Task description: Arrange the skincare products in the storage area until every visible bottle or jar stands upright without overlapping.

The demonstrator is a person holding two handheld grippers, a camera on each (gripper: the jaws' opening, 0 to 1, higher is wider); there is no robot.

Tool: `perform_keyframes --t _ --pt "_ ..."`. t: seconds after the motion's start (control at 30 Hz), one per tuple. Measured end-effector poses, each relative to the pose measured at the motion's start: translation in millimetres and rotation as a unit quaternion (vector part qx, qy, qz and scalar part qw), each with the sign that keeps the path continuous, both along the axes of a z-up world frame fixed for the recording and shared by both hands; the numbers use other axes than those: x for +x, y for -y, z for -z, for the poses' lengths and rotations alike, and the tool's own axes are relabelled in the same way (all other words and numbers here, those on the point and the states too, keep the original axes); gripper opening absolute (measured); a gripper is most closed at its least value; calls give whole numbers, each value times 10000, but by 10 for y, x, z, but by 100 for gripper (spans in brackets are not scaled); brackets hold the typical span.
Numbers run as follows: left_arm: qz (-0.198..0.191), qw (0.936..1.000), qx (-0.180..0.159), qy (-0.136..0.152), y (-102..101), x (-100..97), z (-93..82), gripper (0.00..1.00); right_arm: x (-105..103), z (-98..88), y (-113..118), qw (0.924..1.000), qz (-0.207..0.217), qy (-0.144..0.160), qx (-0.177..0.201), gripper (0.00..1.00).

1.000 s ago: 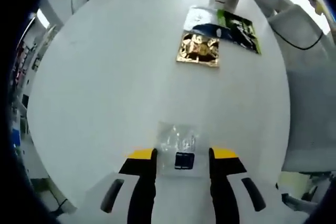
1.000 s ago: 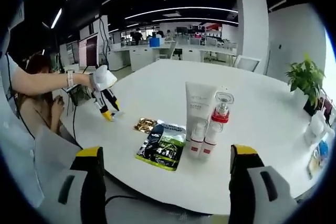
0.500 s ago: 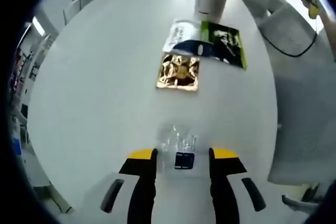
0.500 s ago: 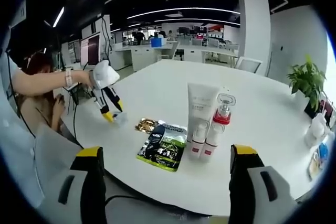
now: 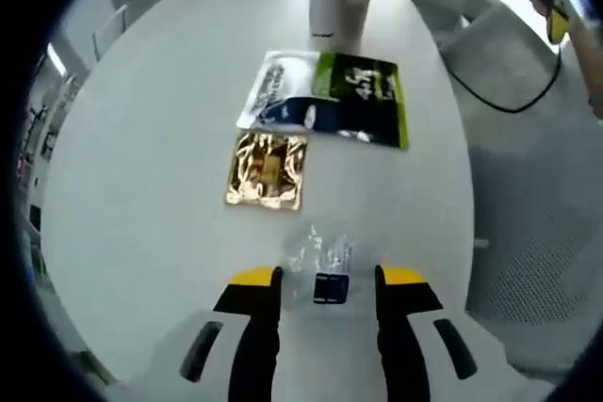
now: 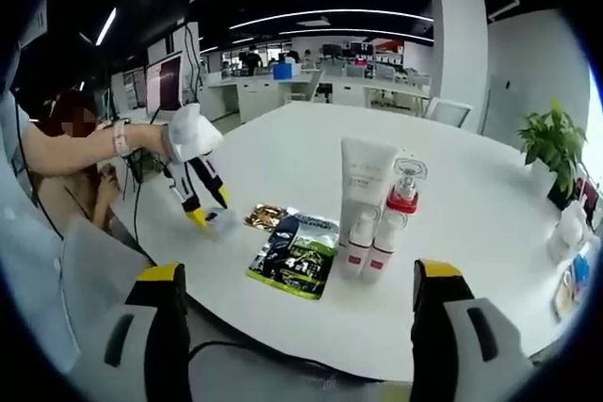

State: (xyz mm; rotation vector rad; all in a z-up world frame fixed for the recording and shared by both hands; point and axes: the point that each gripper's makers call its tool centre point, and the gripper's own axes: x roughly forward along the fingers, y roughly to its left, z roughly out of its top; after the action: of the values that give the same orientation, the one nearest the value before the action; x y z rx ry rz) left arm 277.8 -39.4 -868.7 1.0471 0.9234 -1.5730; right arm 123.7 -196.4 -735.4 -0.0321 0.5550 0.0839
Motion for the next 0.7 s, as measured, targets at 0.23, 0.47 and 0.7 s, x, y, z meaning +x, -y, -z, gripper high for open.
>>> perform_keyframes --t 0.23,0.47,0.7 --pt "97 9999 -55 -57 97 -149 -6 37 -18 24 -13 10000 -3 -36 1 100" --pt "223 9996 -83 -122 229 -271 -17 37 -38 19 -5 10000 19 -20 -7 100" --pt "349 9992 -16 -192 345 -366 14 37 -67 36 -4 10000 49 -42 -1 100"
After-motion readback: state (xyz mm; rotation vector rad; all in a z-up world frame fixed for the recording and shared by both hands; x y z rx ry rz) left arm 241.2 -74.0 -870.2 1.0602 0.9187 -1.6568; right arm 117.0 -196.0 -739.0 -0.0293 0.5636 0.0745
